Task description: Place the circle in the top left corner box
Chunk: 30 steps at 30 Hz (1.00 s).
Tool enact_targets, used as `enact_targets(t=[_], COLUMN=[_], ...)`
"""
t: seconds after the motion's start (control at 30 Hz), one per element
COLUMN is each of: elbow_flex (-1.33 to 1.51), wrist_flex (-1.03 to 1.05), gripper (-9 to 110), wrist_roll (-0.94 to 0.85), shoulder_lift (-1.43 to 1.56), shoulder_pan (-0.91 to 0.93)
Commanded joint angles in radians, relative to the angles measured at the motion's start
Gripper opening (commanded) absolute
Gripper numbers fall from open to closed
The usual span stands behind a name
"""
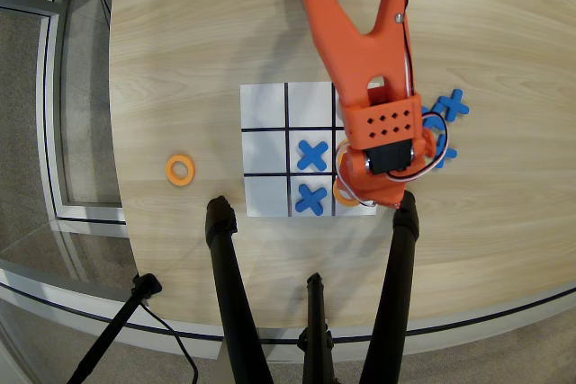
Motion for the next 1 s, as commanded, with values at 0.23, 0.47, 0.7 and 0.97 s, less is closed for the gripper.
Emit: enact_targets(t=[0.23, 0.47, 0.7, 0.97], elbow_flex=[-0.046, 0.002, 0.175, 0.215], wrist_flex=[-0.144, -0.249, -0.41, -0.488], gripper=[0, 0, 0, 0], wrist_roll=[-0.008, -0.031, -0.089, -0.12], shoulder_lift=[-0.066, -0.074, -0.037, -0.032], shoulder_pan=[-0.003, -0.011, -0.015, -0.003])
